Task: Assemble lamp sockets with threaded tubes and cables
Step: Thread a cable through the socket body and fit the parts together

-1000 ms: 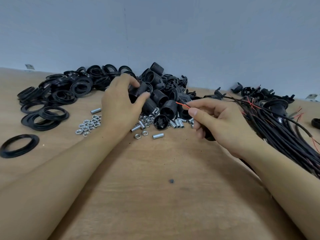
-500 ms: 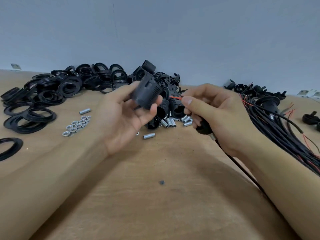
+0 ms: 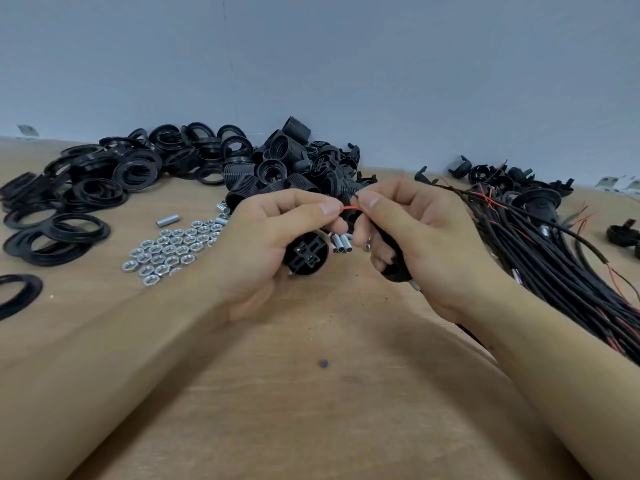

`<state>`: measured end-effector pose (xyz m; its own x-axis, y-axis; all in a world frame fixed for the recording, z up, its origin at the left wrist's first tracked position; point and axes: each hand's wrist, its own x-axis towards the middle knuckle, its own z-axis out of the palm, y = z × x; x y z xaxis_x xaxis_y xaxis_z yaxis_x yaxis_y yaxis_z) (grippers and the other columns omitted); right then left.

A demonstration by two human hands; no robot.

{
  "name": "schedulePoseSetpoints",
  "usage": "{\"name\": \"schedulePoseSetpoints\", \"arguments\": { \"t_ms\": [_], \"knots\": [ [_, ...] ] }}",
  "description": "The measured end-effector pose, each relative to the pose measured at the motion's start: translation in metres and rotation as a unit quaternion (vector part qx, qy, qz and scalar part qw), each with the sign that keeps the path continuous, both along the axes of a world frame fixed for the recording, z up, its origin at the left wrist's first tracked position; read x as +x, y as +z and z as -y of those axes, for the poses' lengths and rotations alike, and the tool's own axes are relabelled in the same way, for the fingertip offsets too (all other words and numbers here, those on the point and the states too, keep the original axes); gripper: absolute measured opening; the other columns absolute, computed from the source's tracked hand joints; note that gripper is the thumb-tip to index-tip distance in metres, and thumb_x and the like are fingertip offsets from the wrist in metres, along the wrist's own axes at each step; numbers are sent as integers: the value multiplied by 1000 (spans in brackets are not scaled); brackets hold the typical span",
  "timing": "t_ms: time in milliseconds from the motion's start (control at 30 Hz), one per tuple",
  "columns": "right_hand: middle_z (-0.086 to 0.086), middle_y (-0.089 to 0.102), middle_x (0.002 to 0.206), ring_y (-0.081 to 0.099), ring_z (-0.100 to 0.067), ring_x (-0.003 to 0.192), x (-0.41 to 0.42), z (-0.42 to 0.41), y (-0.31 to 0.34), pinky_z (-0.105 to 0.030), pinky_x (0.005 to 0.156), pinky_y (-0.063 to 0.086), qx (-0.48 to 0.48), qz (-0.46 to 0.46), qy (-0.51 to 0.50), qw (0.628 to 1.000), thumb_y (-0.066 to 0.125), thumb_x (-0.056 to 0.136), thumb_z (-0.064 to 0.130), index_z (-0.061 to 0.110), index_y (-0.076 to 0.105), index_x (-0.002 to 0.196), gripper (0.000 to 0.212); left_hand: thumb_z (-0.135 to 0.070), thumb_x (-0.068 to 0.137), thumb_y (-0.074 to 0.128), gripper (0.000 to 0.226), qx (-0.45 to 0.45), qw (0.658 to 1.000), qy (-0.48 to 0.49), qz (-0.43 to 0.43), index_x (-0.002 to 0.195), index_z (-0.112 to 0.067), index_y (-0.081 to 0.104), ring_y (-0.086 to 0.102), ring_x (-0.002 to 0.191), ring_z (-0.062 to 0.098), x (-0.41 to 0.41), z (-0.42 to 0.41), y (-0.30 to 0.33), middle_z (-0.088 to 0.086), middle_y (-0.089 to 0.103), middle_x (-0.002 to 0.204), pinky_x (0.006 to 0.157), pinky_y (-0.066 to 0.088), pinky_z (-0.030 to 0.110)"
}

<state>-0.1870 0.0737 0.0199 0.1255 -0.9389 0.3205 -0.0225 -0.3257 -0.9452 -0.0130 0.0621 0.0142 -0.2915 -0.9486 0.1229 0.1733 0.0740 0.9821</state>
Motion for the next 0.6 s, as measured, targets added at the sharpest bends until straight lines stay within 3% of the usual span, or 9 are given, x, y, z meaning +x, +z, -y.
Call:
{"name": "schedulePoseSetpoints", "arguments": {
  "t_ms": [167,400,533,600],
  "knots": [
    [2,52,54,42,-10,44,-3,1,0,-28,49,42,2,-12,9,1000,61,90,23,15,66,84,11,-19,81,66,12,36,998,-36,-23,75,-8,64,54,62,17,-1,-1,3,4,58,71,53,47,27],
    [2,49,51,43,-11,43,-10,-3,7,-29,51,44,-31,-62,22,997,67,90,18,11,72,87,8,-22,83,60,15,137,975,-54,-166,85,-8,65,57,61,18,3,0,11,7,59,74,46,45,23],
    [6,48,50,43,-11,42,-3,-10,9,-37,50,41,-51,-80,18,995,66,90,23,14,71,84,11,-38,78,64,25,122,985,-30,-119,77,-13,62,52,58,17,2,0,9,6,58,68,31,30,16],
    [8,45,48,41,-11,40,3,-14,11,-33,47,39,-83,-74,4,994,65,90,21,14,69,82,12,-45,76,65,31,108,990,-29,-89,63,-16,63,49,58,17,1,-1,9,7,57,65,28,25,14]
  ]
}}
